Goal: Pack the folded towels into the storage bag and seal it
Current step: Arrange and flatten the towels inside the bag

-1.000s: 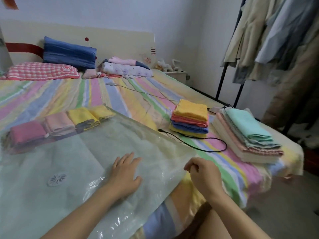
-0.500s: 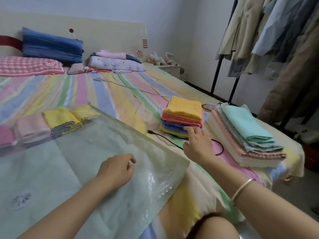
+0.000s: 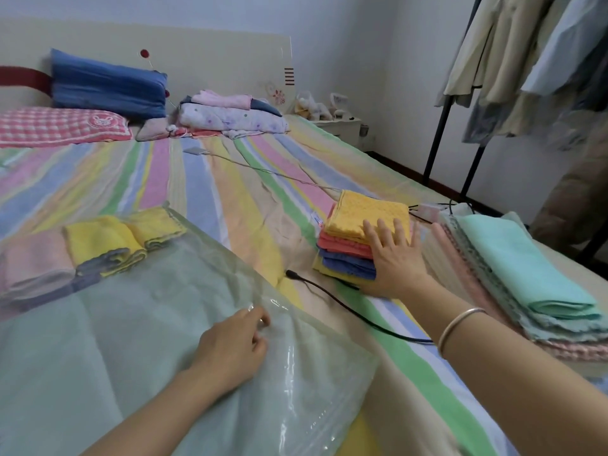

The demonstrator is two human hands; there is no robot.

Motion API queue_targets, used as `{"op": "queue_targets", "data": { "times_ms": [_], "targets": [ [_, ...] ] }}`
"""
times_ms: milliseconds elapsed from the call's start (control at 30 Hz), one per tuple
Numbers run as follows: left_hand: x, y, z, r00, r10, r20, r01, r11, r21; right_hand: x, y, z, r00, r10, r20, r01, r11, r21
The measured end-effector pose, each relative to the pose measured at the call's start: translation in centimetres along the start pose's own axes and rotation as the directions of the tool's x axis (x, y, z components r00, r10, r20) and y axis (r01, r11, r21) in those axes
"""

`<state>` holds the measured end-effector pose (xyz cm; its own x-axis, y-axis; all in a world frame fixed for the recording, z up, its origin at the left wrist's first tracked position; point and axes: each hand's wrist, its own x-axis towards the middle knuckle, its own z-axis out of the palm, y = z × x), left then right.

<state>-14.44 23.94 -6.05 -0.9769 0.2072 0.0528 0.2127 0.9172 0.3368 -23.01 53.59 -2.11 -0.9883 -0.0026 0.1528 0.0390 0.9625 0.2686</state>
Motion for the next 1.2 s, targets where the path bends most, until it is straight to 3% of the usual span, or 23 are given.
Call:
{"op": "queue_targets", "data": {
  "times_ms": [100, 300, 533, 700, 900, 1067, 1200],
  "targets": [
    [0.2, -0.2, 0.3, 1.000, 0.015, -0.011, -0.015, 1.000, -0.005, 0.3, -1.3, 1.3, 1.000, -0.008, -0.030, 0.002, 0.987, -0.163],
    [0.3, -0.5, 0.4, 1.000, 0.028, 0.002, -0.028, 0.999, -0.025, 1.1, -2.1, 2.5, 0.996, -0.071, -0.051, 0.056, 0.966, -0.252],
    [0.0, -1.5, 0.0, 0.998, 0.045, 0.036, -0.042, 0.997, -0.067, 2.1, 2.7, 1.5, 0.974, -0.222, -0.036, 0.222, 0.975, -0.017],
    [0.0, -1.2, 0.2, 0.999, 0.026, 0.019, -0.025, 0.998, -0.065, 1.5, 0.4, 3.1, 0.989, -0.133, -0.058, 0.121, 0.977, -0.174],
    [-0.3, -1.2, 0.2, 1.000, 0.018, 0.022, -0.017, 0.997, -0.072, 1.8, -0.4, 3.0, 0.992, -0.072, -0.104, 0.050, 0.977, -0.207],
    [-0.3, -1.2, -0.1, 0.999, -0.011, 0.045, 0.015, 0.996, -0.092, 1.6, -0.3, 0.0, 0.993, -0.016, -0.116, 0.021, 0.999, 0.044],
    [-0.7, -1.1, -0.7, 0.997, -0.011, 0.074, 0.020, 0.992, -0.125, -1.7, -0.5, -3.5, 0.981, -0.117, -0.153, 0.132, 0.987, 0.091]
  ]
}}
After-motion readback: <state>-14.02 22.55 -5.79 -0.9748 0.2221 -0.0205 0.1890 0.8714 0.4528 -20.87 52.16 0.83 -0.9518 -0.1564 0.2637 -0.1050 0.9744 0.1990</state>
